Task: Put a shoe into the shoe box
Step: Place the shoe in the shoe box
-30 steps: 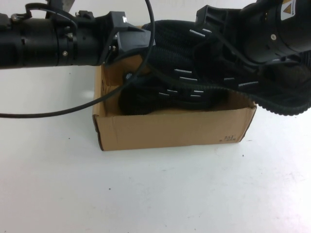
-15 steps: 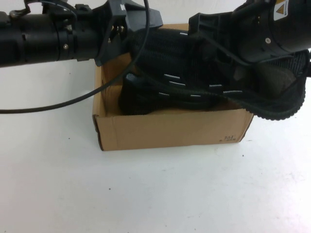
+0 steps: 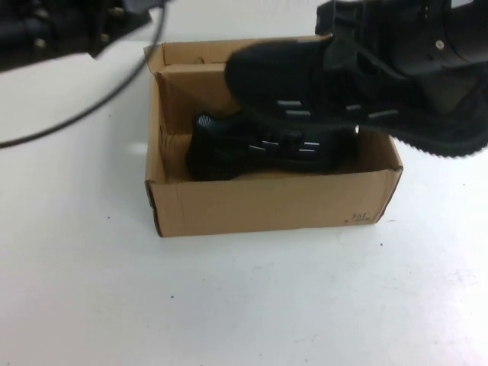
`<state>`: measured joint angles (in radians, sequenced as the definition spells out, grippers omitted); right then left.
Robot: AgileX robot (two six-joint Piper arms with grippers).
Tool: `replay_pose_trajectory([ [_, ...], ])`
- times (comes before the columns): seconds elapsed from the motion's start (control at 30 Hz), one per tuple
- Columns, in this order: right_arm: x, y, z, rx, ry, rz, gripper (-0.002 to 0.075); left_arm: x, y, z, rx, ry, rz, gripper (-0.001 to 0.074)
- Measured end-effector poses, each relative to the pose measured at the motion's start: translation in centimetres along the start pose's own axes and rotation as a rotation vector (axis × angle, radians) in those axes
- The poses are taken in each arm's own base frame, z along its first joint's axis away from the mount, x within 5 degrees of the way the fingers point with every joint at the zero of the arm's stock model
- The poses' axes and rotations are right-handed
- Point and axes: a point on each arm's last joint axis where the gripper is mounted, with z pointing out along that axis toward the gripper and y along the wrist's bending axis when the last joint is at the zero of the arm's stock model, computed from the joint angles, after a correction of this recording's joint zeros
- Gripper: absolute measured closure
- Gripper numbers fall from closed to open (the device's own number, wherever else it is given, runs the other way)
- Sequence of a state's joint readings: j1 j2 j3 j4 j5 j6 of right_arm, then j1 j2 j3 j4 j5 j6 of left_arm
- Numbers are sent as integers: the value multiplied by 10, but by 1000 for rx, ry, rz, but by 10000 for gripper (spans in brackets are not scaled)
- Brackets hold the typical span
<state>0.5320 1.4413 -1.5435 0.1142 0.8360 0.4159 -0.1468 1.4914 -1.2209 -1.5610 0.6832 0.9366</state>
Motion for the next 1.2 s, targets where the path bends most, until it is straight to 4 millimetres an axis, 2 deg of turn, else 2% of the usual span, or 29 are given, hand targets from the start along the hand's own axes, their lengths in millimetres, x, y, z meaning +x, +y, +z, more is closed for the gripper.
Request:
replay_pose_trajectory([
  [0.03, -2, 0, 0, -21, -11, -7, 727, -6, 1, -7, -2, -25, 15, 443],
  [0.1, -5, 2, 5, -72, -22, -29, 727, -14, 1, -19, -4, -56, 72, 598],
  [0.13, -5, 2, 7, -91, -20, -38, 727, -17, -1, -25, 0, -68, 104, 645],
  [0.23, -6, 1, 20, -153, 9, -61, 727, -23, -10, -42, 14, -79, 215, 708],
  [0.43, -15, -14, 46, -272, 31, -87, 727, -20, -43, -76, -39, -32, 510, 733],
  [0.53, -19, -26, 69, -315, 67, -99, 727, -15, -55, -90, -75, 9, 611, 734],
  [0.67, -19, -38, 107, -331, 157, -115, 727, -10, -61, -99, -105, 57, 646, 735],
  [0.87, -10, -53, 155, -332, 270, -68, 727, -7, -59, -101, -121, 97, 640, 735],
  [0.97, -6, -58, 164, -319, 304, -44, 727, -6, -59, -101, -117, 102, 633, 735],
  [1.2, -1, -61, 164, -290, 363, -39, 727, -6, -59, -101, -116, 106, 628, 735],
])
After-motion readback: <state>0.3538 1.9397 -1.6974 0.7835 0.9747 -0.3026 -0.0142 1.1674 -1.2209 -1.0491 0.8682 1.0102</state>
